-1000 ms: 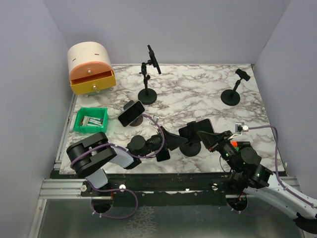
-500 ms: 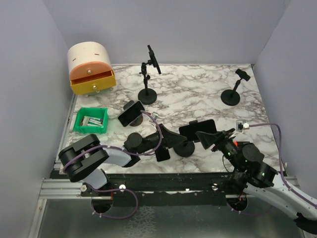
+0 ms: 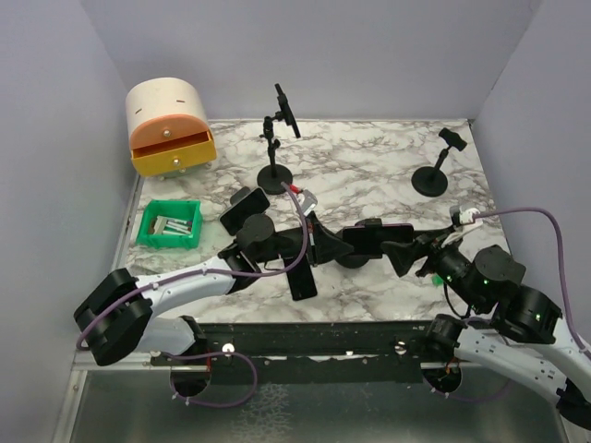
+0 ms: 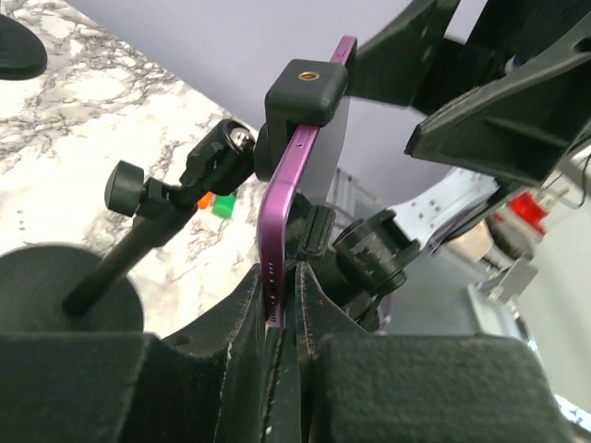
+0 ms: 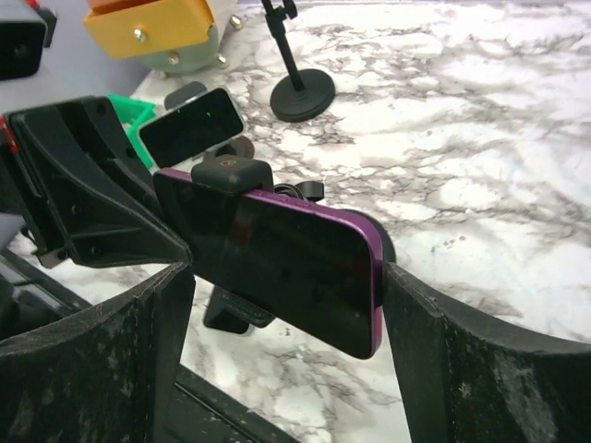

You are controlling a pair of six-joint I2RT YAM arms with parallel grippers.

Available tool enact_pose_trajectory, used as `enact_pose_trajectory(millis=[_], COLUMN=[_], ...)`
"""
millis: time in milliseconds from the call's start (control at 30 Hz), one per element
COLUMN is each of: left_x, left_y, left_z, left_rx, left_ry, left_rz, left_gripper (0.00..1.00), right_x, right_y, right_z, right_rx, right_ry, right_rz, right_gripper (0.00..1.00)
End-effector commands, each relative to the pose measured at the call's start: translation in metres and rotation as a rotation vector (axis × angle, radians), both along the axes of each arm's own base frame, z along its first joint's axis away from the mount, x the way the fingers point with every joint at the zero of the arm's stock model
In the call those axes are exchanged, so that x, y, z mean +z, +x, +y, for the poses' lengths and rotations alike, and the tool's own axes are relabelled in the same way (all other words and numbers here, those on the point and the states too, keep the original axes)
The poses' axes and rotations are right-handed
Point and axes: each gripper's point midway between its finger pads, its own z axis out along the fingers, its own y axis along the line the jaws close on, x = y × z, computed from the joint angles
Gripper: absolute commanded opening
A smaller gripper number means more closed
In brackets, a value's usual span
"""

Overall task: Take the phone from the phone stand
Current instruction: Adjust the phone stand with the phone at the center of the board.

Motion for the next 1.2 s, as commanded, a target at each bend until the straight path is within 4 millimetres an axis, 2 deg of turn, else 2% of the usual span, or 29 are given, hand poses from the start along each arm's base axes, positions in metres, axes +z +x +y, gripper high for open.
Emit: enact_pose_trajectory(millis=[0,133,333,500,600,800,1000,1167], left_x=[0.015,0.028,0.024,0.025,0.027,0.036,0.033,0.041], left_y=[-0.008,-0.007,0.008,0.011,0.011,0.011,0.019,0.035], left_z=[-0.001,-0.001,0.001,0.003,0.002,-0.005,-0.005,-0.003], left_rx=[-0.118,-0.157,-0.119,-0.109,-0.123,-0.157,-0.123,-0.065], left_ry=[0.089,0.14,0.235,0.239,0.239,0.232,0.245,0.23], left_rz=[-0.207,-0.292,-0.344,-0.361,-0.367,-0.377,-0.373,-0.351], left_gripper=[0.0,0.0,0.0,0.0,0.0,0.0,0.0,0.0], right_x=[0.016,0.022,0.041,0.026,0.021,0.024,0.002,-0.01], right_y=[-0.009,-0.008,-0.005,-0.01,-0.011,-0.006,0.005,0.015], right_z=[0.016,0.028,0.018,0.013,0.016,0.037,0.063,0.072], right_rx=[0.162,0.235,0.22,0.263,0.29,0.375,0.43,0.43], right_ry=[-0.157,-0.25,-0.338,-0.457,-0.483,-0.497,-0.548,-0.585], right_rz=[-0.073,-0.094,-0.119,-0.047,-0.058,-0.164,-0.133,-0.118], right_gripper=[0.84,0.82,0.84,0.86,0.92,0.92,0.92,0.96])
